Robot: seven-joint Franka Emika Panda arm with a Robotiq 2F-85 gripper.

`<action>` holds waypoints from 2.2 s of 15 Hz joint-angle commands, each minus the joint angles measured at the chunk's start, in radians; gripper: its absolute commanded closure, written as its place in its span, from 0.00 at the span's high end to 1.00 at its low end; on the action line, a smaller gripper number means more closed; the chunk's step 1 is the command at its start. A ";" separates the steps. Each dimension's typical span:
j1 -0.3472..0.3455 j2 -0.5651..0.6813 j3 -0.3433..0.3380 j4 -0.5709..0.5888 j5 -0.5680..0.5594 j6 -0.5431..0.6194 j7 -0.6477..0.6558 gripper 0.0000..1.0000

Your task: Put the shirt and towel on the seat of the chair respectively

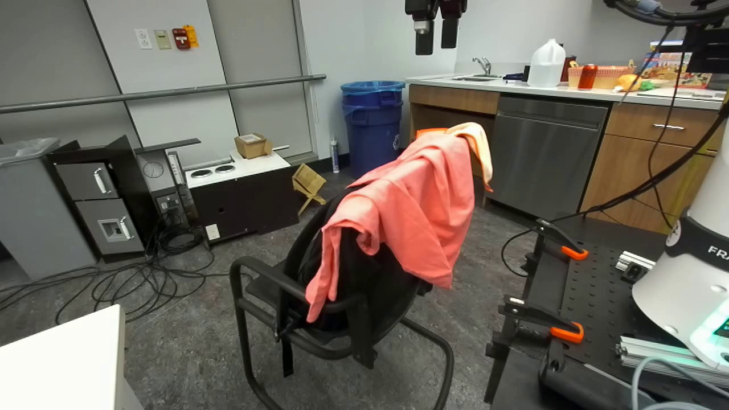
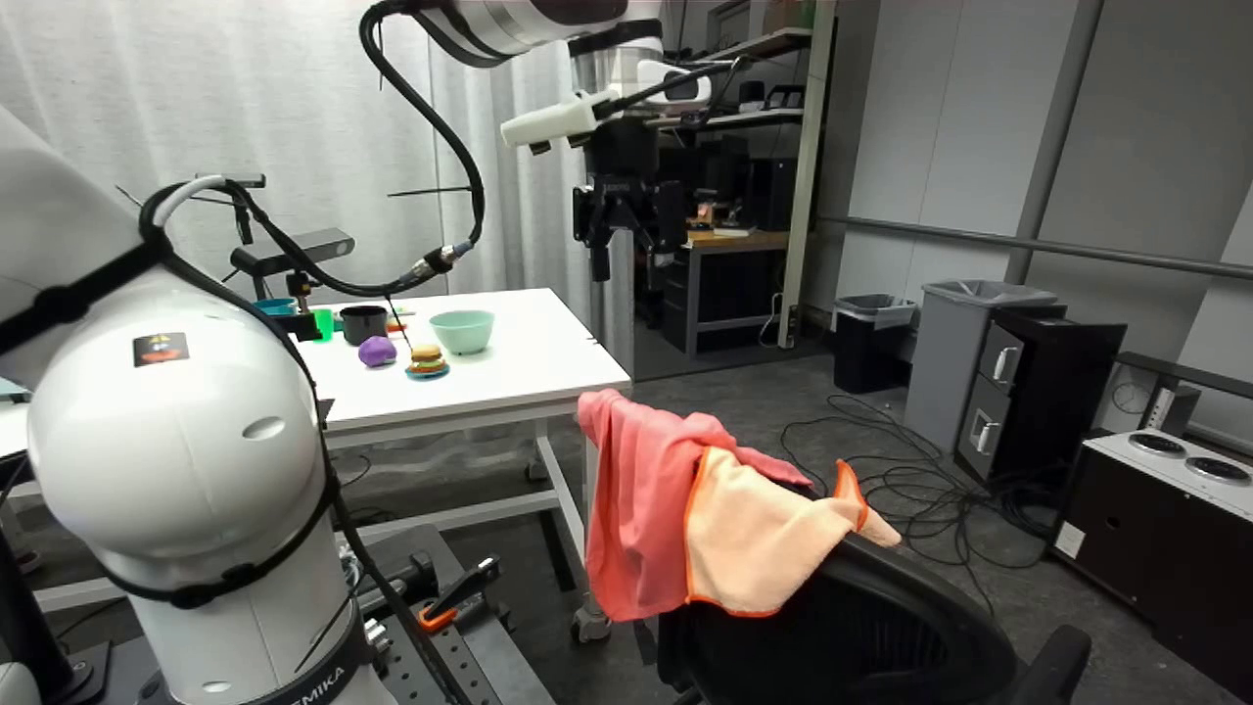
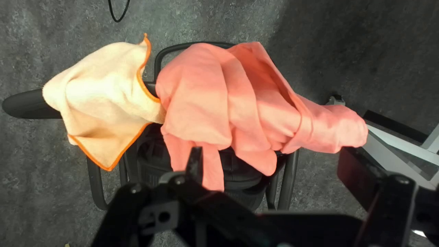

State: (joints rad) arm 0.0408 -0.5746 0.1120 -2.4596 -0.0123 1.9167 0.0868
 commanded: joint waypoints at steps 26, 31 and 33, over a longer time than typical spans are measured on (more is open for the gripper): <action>0.008 0.001 -0.006 0.002 -0.004 -0.003 0.004 1.00; 0.008 0.001 -0.006 0.002 -0.004 -0.003 0.004 1.00; 0.003 0.027 -0.005 0.009 -0.027 0.016 -0.006 1.00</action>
State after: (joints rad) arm 0.0408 -0.5734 0.1120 -2.4599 -0.0177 1.9167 0.0868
